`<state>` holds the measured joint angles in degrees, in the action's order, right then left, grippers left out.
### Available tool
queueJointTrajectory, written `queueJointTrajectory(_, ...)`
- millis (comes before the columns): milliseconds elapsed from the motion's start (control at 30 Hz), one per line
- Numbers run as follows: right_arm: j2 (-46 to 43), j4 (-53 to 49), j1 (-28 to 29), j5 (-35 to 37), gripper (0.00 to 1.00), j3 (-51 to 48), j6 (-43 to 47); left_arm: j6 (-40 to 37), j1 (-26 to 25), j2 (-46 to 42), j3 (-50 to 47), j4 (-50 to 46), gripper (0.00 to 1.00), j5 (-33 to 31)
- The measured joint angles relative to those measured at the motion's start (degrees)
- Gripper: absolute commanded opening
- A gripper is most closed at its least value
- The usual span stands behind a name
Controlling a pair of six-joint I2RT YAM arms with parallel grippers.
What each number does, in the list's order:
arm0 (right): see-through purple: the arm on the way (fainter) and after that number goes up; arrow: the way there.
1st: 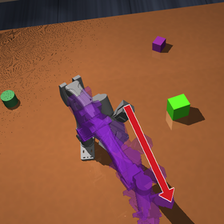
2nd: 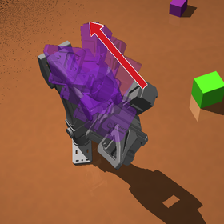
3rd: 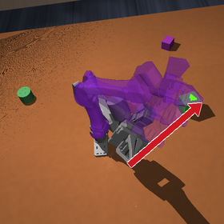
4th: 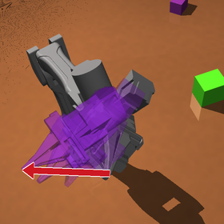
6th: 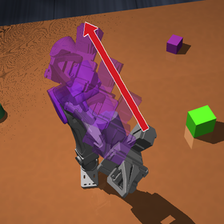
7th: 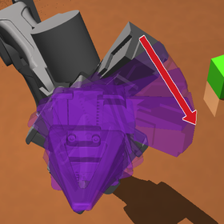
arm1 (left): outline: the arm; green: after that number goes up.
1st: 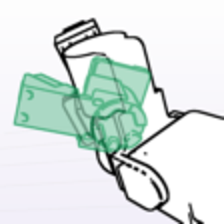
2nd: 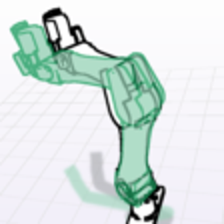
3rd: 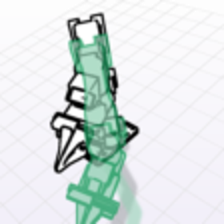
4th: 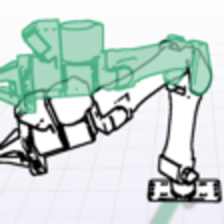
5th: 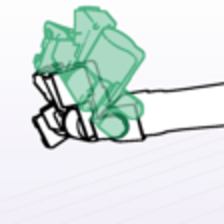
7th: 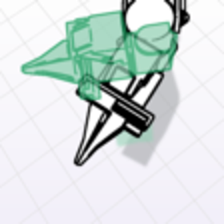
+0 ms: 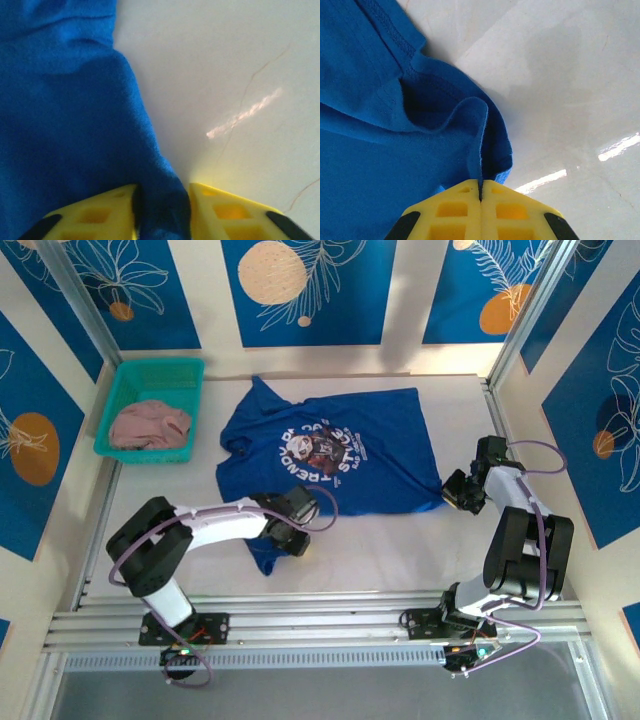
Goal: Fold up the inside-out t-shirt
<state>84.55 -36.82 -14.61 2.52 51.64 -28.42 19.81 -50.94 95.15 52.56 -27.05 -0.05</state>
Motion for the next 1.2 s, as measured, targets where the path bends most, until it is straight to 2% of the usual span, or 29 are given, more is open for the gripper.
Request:
queueJointTrajectory(100, 0.0, 0.0, 0.0, 0.0, 0.00, 0.0, 0.0, 0.3, -0.5, 0.7, 0.5, 1.2, 0.11, 0.5)
queueJointTrajectory(267, 0.0, 0.0, 0.0, -0.5, 0.00, 0.0, 0.0, 1.3, -1.2, 0.8, 0.8, 2.8, 0.10, 2.9)
queueJointTrajectory(467, 0.0, 0.0, 0.0, -1.1, 0.00, 0.0, 0.0, 3.8, -1.3, 0.8, 2.1, 6.6, 0.21, 7.3)
queueJointTrajectory(633, 0.0, 0.0, 0.0, -1.3, 0.00, 0.0, 0.0, 6.1, -1.3, 1.0, 3.4, 12.3, 0.25, 10.2)
queueJointTrajectory(733, 0.0, 0.2, 0.0, -1.4, 0.00, 0.0, 0.0, 8.1, -1.3, 1.8, 3.5, 16.6, 0.34, 12.6)
queueJointTrajectory(867, 0.0, 0.2, 0.0, -1.5, 0.00, 0.0, 0.1, 10.0, -1.4, 2.0, 3.3, 21.4, 0.55, 15.1)
queueJointTrajectory(967, 0.0, 0.2, 0.0, -1.5, 0.00, 0.0, 0.2, 9.9, -1.4, -0.4, 1.0, 22.9, 0.64, 15.3)
queueJointTrajectory(1100, 0.0, 0.2, 0.0, -1.7, 0.00, 0.0, 0.5, 8.3, -1.4, -8.6, -4.5, 20.4, 0.66, 14.6)
queueJointTrajectory(1200, 0.0, 0.2, 0.0, -2.0, 0.00, 0.0, 0.6, 7.1, -1.9, -16.1, -8.2, 15.8, 0.62, 13.1)
